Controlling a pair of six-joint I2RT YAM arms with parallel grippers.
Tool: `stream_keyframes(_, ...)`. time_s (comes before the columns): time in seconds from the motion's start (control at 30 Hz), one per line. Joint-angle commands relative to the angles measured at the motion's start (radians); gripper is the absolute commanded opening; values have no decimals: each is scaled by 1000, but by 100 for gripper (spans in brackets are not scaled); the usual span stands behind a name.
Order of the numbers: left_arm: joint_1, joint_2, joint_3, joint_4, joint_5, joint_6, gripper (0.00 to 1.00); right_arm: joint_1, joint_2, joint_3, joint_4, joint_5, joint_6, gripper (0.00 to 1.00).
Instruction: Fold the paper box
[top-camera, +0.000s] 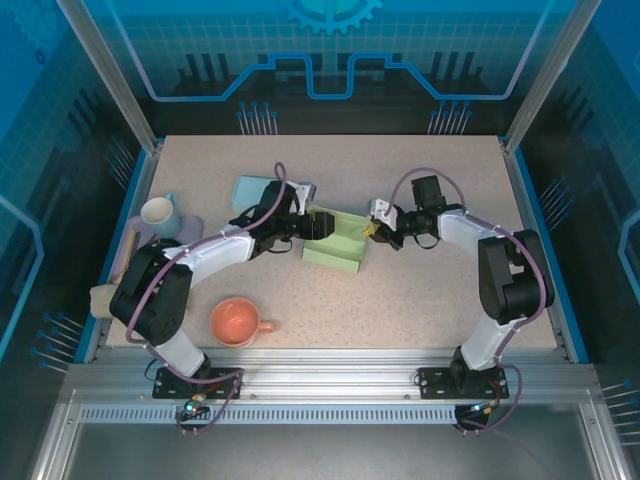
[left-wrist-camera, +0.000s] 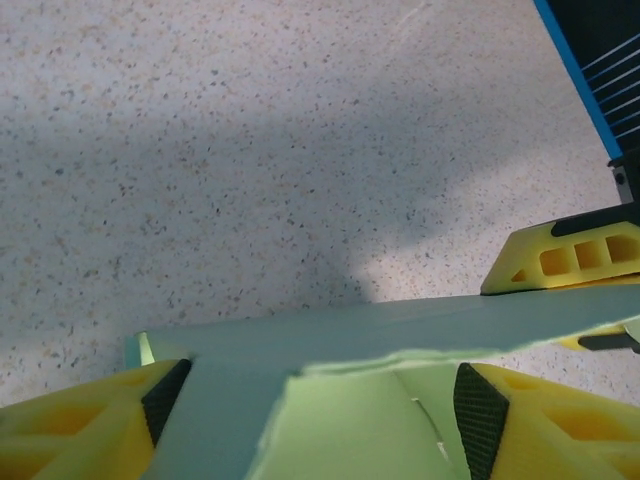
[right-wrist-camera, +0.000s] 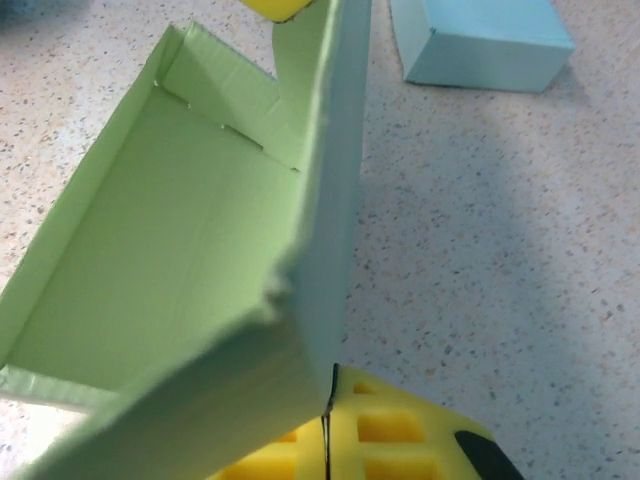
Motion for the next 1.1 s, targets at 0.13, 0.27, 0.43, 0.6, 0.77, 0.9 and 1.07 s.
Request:
stream_keyframes(0.13, -36, -50, -117, -3, -83, -36, 69, 50, -39, 14, -54, 45, -20, 15)
stream_keyframes(0.27, -41, -104, -201, 44, -91, -58, 67, 78, -76, -4, -55, 89, -27, 19)
stream_keyframes(0.43, -62, -177, -256, 40, -173, -52, 65, 100, -135, -49, -33, 139, -3, 32)
stream_keyframes(0.6, -82, -199, -278, 34, -217, -49, 65, 105, -211, -87, -6, 119, 101, 31)
stream_keyframes(0.77, -106, -208, -287, 27, -254, -47, 65, 103, -324, -106, -60, 132, 169, 33)
stream_keyframes(0.9, -118, -217, -284, 12, -265, -48, 65, 101, -363, -136, -20, 137, 221, 34)
stream_keyframes(1.07, -139, -246, -279, -1, -301, -38, 65, 92, -407, -181, 51, 141, 299, 36)
